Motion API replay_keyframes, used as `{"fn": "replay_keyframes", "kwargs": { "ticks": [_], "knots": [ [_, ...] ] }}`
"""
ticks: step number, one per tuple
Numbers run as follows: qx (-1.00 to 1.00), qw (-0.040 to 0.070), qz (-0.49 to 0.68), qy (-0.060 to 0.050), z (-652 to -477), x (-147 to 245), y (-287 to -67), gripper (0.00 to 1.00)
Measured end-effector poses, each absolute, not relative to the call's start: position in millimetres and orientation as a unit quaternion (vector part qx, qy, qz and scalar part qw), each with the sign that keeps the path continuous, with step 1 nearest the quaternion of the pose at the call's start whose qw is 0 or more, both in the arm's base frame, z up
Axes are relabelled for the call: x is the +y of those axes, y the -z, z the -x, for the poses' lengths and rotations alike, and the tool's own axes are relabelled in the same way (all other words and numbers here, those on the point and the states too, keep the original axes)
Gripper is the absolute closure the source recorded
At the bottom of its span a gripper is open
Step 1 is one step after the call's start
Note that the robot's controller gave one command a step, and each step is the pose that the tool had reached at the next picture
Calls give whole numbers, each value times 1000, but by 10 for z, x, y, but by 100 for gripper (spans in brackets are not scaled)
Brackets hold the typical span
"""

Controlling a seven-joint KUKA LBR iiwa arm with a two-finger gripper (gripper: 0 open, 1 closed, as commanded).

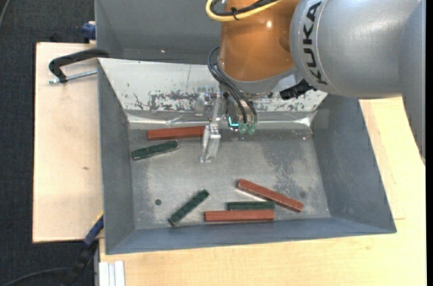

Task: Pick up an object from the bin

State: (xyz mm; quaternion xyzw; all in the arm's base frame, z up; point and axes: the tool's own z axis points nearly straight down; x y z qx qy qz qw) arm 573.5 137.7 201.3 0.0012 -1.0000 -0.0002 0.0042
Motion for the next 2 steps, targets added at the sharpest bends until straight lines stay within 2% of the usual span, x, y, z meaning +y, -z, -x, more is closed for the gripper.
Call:
{"fn": "replay_keyframes", "kwargs": {
  "ticks": [1,2],
  "knots": [
    [-995,4,-100,0,-5315,1470,-808,0],
    [-967,1,-254,0,-4991,1104,-705,0]
  ]
}}
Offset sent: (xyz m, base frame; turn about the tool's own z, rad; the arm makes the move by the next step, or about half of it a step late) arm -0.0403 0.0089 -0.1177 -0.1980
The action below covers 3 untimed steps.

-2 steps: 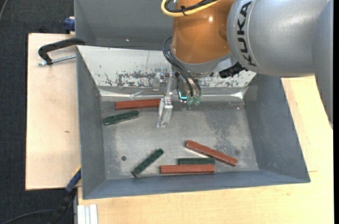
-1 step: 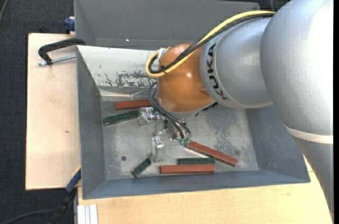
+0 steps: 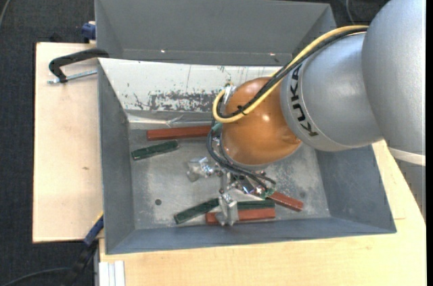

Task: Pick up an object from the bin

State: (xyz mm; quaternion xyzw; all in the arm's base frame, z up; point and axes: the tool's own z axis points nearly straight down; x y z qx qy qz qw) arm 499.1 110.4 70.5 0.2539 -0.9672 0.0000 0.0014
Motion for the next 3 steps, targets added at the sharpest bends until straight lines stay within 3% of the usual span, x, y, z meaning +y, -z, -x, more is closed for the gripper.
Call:
{"fn": "replay_keyframes", "kwargs": {
  "ticks": [1,2,3],
  "knots": [
    [-967,0,-254,1,-4997,1115,-708,100],
    [-938,-8,-347,0,-5117,1420,-1949,100],
    [-945,-6,-328,0,-5168,1288,-2333,100]
  ]
}}
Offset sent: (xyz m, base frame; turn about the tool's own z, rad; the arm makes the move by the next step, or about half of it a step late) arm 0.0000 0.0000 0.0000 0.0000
